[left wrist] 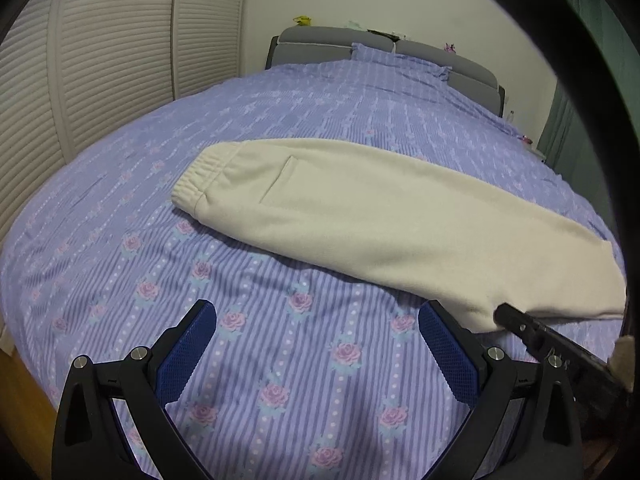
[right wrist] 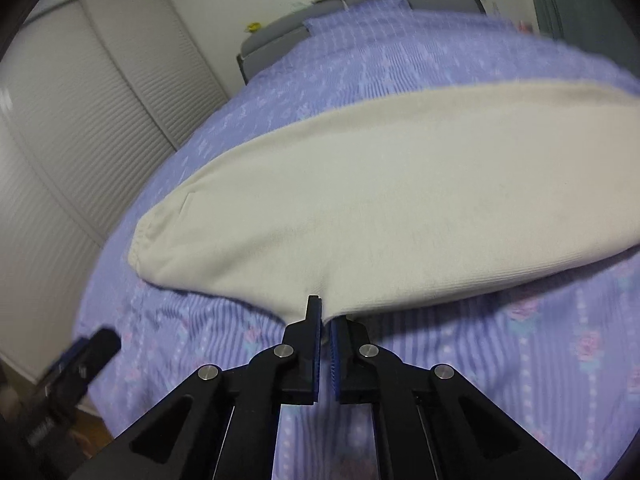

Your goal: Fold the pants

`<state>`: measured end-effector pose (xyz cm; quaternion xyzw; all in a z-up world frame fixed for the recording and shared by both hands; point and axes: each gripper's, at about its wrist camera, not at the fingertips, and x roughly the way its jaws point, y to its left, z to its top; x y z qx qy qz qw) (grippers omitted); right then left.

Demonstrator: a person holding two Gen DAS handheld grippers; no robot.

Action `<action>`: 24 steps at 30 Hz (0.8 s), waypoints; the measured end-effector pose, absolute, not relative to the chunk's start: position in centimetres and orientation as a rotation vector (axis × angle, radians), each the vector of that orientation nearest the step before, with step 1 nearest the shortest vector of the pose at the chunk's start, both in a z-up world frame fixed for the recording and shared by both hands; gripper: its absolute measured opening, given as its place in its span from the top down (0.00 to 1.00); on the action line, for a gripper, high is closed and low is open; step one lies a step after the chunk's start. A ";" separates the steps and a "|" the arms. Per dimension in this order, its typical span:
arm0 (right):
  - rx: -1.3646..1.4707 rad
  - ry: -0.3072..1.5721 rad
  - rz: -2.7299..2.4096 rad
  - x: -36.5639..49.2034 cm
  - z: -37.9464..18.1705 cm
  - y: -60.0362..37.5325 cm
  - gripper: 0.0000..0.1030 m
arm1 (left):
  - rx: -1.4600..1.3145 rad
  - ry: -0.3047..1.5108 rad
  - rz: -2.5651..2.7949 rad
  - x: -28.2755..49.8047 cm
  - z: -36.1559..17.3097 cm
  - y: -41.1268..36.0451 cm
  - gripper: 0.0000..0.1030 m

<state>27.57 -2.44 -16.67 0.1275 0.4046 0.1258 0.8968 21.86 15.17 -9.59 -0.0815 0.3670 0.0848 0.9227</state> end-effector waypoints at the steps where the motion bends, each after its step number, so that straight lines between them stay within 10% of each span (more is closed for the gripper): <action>1: 0.261 0.860 0.264 27.7 -17.2 -2.4 0.95 | -0.156 0.759 0.179 21.8 -9.7 15.2 0.00; 10: 0.289 0.914 0.256 27.9 -18.6 -3.1 0.93 | -0.097 0.786 0.173 21.2 -10.2 13.6 0.00; 24: 0.126 0.808 0.178 20.6 -14.1 -6.3 0.52 | -0.047 0.737 0.115 18.8 -8.0 10.8 0.00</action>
